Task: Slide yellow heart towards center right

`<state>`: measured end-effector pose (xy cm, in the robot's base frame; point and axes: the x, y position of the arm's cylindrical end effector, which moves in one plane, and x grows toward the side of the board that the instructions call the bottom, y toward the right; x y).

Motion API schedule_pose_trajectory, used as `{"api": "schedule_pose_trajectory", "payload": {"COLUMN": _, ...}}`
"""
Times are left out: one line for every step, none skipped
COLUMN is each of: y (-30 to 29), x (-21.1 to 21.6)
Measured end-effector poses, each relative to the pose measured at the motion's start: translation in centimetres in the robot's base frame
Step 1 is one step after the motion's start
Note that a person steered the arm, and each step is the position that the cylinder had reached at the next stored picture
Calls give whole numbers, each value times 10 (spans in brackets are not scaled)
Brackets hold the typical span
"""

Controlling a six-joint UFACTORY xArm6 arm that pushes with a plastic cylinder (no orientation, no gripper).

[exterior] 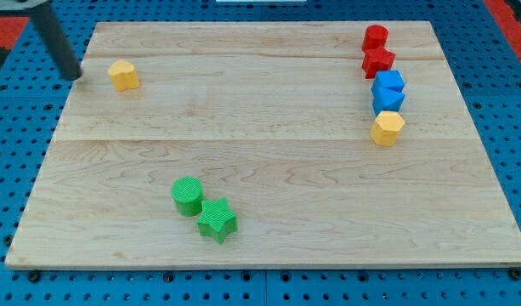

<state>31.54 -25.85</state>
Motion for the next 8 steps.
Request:
{"api": "schedule_pose_trajectory", "payload": {"y": 90, "x": 32}}
{"api": "schedule_pose_trajectory", "payload": {"y": 122, "x": 43}}
{"api": "schedule_pose_trajectory", "payload": {"y": 82, "x": 7}}
{"api": "schedule_pose_trajectory", "payload": {"y": 148, "x": 11}}
{"api": "schedule_pose_trajectory", "payload": {"y": 230, "x": 86}}
{"api": "schedule_pose_trajectory", "payload": {"y": 278, "x": 107}}
{"api": "schedule_pose_trajectory", "payload": {"y": 219, "x": 95}}
{"api": "schedule_pose_trajectory", "payload": {"y": 278, "x": 76}}
